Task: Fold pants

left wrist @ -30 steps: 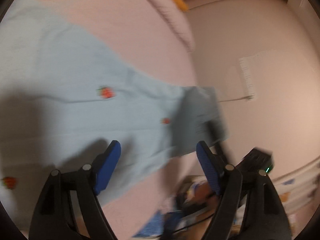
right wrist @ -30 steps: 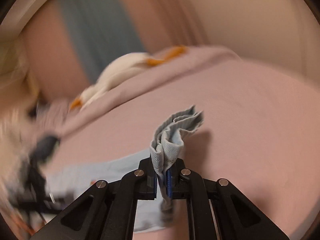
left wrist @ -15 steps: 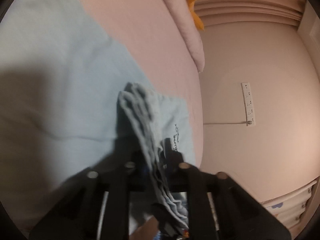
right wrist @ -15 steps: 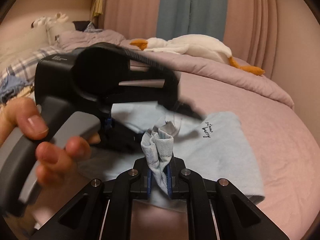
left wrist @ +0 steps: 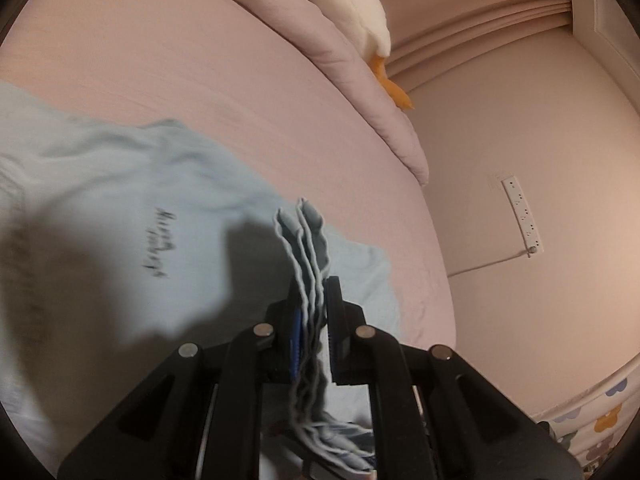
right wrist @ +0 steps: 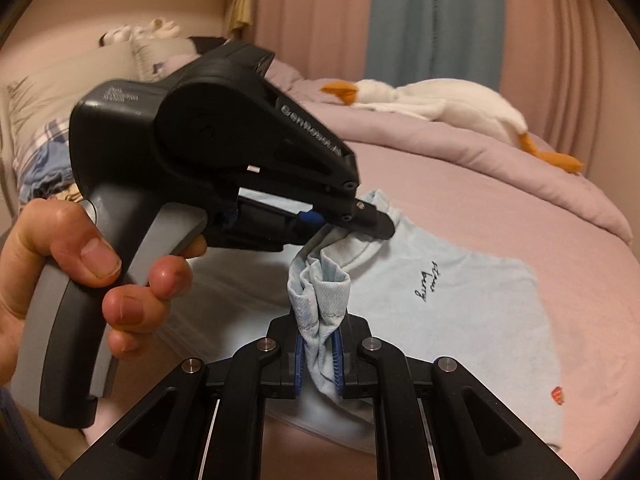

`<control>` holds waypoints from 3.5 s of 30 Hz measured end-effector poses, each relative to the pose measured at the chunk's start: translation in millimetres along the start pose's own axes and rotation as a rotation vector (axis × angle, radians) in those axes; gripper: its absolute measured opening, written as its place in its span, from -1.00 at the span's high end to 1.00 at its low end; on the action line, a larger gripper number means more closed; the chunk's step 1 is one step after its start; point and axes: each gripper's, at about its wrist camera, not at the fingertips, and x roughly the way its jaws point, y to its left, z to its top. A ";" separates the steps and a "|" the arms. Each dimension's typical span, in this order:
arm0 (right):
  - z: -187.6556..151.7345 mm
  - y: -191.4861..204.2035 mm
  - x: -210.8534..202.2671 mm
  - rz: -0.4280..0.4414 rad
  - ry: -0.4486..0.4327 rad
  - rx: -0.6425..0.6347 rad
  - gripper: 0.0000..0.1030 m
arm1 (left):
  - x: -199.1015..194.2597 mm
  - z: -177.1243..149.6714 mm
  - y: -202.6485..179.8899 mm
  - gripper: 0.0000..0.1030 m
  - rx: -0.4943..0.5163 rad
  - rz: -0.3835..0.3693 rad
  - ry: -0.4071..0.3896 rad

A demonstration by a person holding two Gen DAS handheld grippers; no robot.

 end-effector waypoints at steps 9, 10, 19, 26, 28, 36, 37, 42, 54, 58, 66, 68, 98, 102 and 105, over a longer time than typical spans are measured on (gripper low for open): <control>-5.4 0.5 14.3 0.129 0.120 0.043 0.20 | -25.4 -0.8 37.7 0.78 0.006 0.196 -0.018; -5.3 -2.4 7.0 0.161 0.102 0.047 0.20 | -31.7 -0.8 35.6 0.76 0.024 0.214 -0.029; -7.7 -102.5 -61.8 0.058 -0.028 0.301 0.20 | -29.6 -14.9 -14.1 0.63 0.174 0.126 -0.007; -37.5 -143.6 -53.1 -0.130 0.109 0.395 0.37 | 25.4 -34.5 -25.8 0.73 0.233 0.204 0.101; -45.6 -139.1 -45.5 -0.142 0.168 0.362 0.38 | 30.5 -45.2 -11.7 0.95 0.250 0.289 0.153; -47.6 -137.3 -45.0 -0.140 0.216 0.314 0.38 | -28.2 -69.4 31.2 0.93 0.193 0.253 0.125; -40.3 -134.3 -49.5 -0.137 0.198 0.311 0.38 | -29.4 -71.0 32.7 0.93 0.189 0.251 0.122; -6.5 -109.9 -36.0 0.051 0.136 0.275 0.38 | -25.5 -72.0 31.4 0.93 0.172 0.243 0.104; 47.6 -49.1 88.7 0.182 0.327 0.145 0.83 | -30.4 -73.3 39.9 0.93 0.147 0.182 0.109; 53.7 -54.1 96.0 0.192 0.350 0.226 0.85 | -31.0 -75.2 40.3 0.93 0.143 0.179 0.106; 26.3 -64.7 56.2 0.241 0.292 0.302 0.85 | -31.5 -77.9 39.4 0.93 0.143 0.184 0.105; 12.6 -60.8 43.7 0.255 0.294 0.297 0.85 | -28.7 -77.7 37.4 0.93 0.146 0.189 0.104; -68.0 -128.4 -34.8 0.035 0.141 0.443 0.84 | -21.4 -54.4 3.0 0.64 0.167 0.274 0.126; -71.1 -137.0 -33.7 0.078 0.126 0.487 0.84 | -6.8 -28.4 -20.2 0.48 0.220 0.250 0.085; -71.3 -133.7 -33.2 0.078 0.122 0.482 0.84 | 20.8 -13.0 -25.0 0.48 0.207 0.219 0.119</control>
